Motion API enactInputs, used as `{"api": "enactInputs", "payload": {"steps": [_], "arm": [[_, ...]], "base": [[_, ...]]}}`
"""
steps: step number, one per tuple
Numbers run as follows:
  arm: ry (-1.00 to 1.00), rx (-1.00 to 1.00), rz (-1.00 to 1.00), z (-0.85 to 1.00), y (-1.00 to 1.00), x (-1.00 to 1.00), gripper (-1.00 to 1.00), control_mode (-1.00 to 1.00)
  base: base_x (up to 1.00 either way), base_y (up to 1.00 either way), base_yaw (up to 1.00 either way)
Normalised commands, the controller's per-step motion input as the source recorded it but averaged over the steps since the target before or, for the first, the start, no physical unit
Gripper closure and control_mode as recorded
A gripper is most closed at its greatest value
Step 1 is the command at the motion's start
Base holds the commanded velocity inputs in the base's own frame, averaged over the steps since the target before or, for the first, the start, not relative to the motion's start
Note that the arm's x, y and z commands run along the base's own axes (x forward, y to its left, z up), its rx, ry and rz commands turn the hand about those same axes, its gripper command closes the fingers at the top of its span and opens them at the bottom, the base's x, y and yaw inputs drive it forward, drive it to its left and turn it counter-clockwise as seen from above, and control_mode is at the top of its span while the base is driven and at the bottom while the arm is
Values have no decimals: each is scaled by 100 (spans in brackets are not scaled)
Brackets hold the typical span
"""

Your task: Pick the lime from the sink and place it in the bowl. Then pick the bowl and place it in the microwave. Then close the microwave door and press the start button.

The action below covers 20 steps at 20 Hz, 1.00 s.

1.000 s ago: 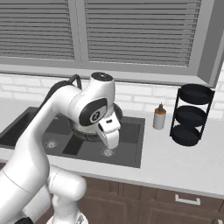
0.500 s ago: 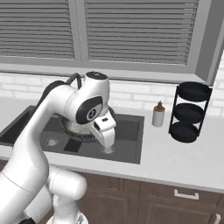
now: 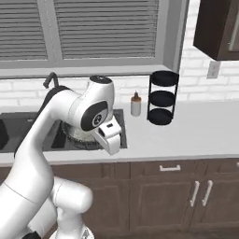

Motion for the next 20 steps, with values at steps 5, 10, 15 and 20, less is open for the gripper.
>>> {"api": "enactInputs", "payload": {"steps": [5,10,15,20], "arm": [[0,0,0,0,0,0,100,100],[0,0,0,0,0,0,100,100],[0,0,0,0,0,0,100,100],[0,0,0,0,0,0,100,100]], "base": [[-35,0,-65],[-13,0,-70],[-4,-1,-67],[-1,-4,-62]]}}
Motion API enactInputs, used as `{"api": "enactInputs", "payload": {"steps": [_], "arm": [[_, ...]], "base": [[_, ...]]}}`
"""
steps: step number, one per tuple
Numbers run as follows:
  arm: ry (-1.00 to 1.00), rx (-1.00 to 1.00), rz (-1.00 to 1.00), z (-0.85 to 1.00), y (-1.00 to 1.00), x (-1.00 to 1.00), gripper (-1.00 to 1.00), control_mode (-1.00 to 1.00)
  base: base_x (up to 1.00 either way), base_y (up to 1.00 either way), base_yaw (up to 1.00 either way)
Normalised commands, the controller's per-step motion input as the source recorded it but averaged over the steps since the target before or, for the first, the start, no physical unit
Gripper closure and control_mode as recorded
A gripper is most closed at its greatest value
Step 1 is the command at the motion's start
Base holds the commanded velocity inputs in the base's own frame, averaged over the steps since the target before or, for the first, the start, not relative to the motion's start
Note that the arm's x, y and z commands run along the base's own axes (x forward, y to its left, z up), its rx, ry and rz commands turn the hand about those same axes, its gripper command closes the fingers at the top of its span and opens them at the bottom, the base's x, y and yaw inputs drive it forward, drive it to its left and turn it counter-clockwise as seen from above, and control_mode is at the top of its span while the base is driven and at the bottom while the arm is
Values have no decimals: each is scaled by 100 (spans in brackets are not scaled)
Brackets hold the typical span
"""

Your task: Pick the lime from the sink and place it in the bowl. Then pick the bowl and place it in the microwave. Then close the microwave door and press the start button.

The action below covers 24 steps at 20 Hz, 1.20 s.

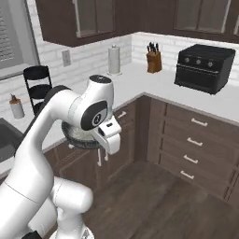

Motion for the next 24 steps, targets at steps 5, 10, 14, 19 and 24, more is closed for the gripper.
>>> {"api": "enactInputs", "payload": {"steps": [5,10,14,19,24], "arm": [[0,0,0,0,0,0,100,100],[0,0,0,0,0,0,100,100],[0,0,0,0,0,0,100,100],[0,0,0,0,0,0,100,100],[0,0,0,0,0,0,100,100]], "base": [[0,-4,-59],[0,-8,-57],[0,0,-58],[0,-4,-57],[0,0,-59]]}}
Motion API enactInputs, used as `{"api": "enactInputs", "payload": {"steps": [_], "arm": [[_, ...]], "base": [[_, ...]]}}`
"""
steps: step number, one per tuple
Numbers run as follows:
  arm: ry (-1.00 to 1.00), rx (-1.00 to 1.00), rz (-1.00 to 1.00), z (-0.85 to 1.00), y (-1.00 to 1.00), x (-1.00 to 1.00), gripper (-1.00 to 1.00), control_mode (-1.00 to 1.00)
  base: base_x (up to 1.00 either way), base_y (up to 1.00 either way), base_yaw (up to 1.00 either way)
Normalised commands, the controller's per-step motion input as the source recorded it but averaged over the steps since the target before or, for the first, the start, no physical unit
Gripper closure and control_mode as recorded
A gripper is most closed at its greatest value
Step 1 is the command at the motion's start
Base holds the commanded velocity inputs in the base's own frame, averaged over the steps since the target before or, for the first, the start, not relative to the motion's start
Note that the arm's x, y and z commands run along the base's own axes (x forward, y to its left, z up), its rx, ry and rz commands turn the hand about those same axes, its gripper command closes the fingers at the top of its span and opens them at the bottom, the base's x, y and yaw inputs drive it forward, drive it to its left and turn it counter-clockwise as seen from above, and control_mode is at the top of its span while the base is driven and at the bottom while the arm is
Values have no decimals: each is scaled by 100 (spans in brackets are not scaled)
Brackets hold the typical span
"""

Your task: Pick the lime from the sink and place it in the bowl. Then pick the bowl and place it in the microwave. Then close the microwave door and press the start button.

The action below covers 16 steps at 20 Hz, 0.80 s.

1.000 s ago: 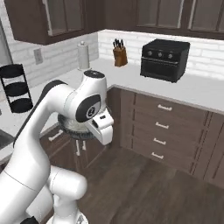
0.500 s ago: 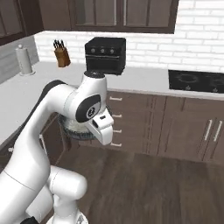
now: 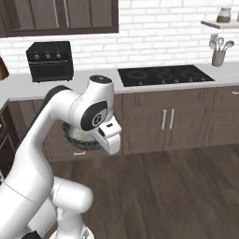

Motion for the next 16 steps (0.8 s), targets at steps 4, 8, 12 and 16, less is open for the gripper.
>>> {"api": "enactInputs", "payload": {"steps": [4,8,12,16], "arm": [[0,0,0,0,0,0,100,100],[0,0,0,0,0,0,100,100],[0,0,0,0,0,0,100,100],[0,0,0,0,0,0,100,100]], "base": [[0,0,-60],[0,0,-61],[0,-2,-60],[0,-3,-61]]}}
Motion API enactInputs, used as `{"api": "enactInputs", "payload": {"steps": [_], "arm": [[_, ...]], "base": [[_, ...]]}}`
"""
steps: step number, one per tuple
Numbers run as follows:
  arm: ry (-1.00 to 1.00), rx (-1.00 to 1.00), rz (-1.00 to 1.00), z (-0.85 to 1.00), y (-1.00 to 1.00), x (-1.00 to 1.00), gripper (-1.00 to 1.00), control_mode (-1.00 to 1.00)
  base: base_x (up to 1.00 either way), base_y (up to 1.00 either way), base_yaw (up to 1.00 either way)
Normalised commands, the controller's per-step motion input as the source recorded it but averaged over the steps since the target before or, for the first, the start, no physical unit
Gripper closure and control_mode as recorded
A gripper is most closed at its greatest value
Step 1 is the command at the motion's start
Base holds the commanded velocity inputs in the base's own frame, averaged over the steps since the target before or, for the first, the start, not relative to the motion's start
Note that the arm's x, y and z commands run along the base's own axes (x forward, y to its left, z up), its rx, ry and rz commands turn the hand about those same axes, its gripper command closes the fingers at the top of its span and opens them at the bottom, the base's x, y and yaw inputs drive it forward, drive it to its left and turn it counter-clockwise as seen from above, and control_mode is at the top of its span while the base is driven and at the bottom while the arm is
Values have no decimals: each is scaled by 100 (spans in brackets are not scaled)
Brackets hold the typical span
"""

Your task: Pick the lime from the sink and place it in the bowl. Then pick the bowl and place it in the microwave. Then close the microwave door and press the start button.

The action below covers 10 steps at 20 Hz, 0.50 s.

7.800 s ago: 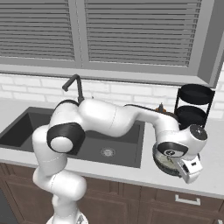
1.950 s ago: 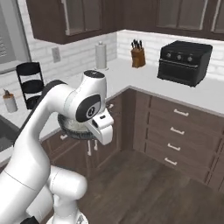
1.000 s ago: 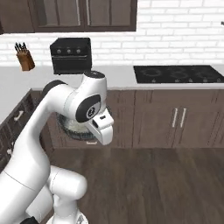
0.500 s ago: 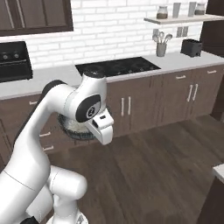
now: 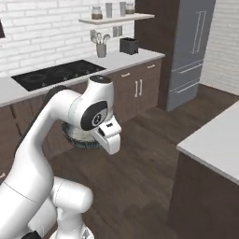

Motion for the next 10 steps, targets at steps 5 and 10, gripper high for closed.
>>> {"api": "enactInputs", "payload": {"steps": [5,10], "arm": [[0,0,0,0,0,0,100,100],[0,0,0,0,0,0,100,100]], "base": [[0,-2,-60],[0,0,-59]]}}
